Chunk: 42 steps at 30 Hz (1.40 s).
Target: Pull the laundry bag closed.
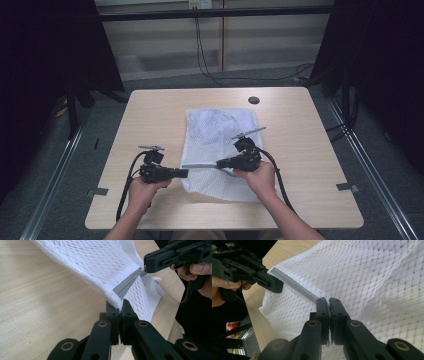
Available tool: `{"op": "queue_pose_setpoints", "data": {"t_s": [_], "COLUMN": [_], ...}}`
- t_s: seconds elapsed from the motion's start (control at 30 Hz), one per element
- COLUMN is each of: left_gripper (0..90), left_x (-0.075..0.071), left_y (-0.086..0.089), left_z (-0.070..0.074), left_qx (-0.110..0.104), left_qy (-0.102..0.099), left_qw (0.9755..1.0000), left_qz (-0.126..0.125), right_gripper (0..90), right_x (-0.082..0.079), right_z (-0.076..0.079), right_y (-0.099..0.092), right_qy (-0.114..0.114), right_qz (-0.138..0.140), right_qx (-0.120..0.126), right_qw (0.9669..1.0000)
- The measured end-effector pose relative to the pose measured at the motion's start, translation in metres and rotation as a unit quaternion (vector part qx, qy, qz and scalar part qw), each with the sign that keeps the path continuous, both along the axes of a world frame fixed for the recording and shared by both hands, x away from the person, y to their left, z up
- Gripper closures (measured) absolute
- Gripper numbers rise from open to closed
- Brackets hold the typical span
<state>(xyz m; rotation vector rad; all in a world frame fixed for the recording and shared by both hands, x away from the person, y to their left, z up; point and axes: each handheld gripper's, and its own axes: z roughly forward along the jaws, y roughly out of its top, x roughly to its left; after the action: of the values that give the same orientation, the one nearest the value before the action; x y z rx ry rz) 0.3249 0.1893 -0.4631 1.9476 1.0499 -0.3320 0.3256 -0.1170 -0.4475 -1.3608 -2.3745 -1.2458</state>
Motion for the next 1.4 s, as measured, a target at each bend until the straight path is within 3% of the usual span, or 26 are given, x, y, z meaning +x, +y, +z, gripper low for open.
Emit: {"op": "queue_pose_setpoints", "data": {"t_s": [0.5, 0.87, 1.4], "left_gripper": [88.3, 88.3, 88.3], "left_x": [0.000, 0.001, 0.001], "left_y": [0.001, 0.006, 0.006], "left_z": [0.001, 0.001, 0.002], "left_qx": [0.003, -0.001, 0.001], "left_qy": [-0.001, -0.001, -0.001], "left_qw": [1.0000, 1.0000, 1.0000], "left_qz": [0.001, 0.009, 0.007], "right_gripper": [87.1, 87.1, 87.1], "right_x": [0.000, -0.001, -0.002], "right_z": [-0.001, 0.001, 0.000], "right_y": [-0.004, -0.020, -0.023], "right_qy": [-0.001, -0.001, -0.002], "right_qz": [-0.002, -0.019, -0.016], "right_qx": [-0.004, -0.007, -0.012], "right_qw": [1.0000, 0.9998, 0.9998]}}
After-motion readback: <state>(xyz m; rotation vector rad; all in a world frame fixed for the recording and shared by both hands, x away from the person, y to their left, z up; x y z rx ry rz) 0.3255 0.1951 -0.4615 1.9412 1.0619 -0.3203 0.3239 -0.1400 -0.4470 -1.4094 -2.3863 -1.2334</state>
